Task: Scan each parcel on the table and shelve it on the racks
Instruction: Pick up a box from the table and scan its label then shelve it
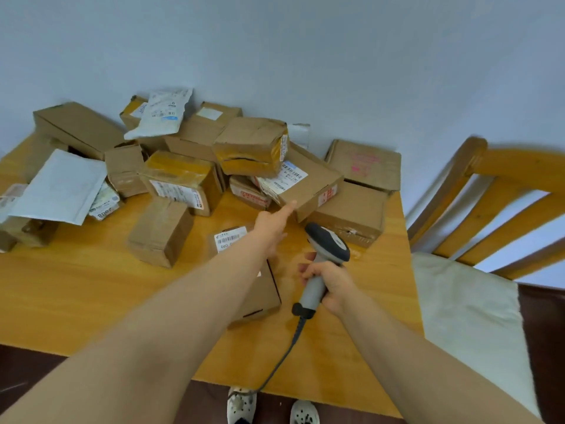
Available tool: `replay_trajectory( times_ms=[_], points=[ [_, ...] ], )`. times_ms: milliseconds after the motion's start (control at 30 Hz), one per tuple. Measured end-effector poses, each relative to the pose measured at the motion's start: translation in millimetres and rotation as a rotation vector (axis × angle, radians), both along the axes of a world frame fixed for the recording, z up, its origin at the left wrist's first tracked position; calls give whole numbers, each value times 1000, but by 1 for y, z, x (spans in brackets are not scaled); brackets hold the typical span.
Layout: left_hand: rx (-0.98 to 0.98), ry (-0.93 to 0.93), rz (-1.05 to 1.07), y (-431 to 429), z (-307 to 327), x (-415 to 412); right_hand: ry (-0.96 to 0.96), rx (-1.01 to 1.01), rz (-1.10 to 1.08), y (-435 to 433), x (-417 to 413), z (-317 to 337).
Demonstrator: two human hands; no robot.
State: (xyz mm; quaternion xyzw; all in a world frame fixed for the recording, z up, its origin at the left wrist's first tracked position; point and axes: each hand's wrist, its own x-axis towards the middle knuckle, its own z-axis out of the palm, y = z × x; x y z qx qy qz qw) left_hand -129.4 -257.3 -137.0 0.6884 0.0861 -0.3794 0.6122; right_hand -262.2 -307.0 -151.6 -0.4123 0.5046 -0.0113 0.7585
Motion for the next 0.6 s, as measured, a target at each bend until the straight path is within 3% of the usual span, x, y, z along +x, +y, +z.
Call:
replay_trajectory(
  times_ms=[67,133,367,600],
  points=[
    [-121,198,63,-23,1,10,-34,20,-29,-8,-1,2],
    [-155,264,79,-37,1,17,-62,33,-44,-13,-4,2],
    [-338,417,151,-29,21,18,-92,60,-123,-23,-9,5],
    [-311,428,41,5,36,0,-100,54,-112,-18,-5,22]
  ],
)
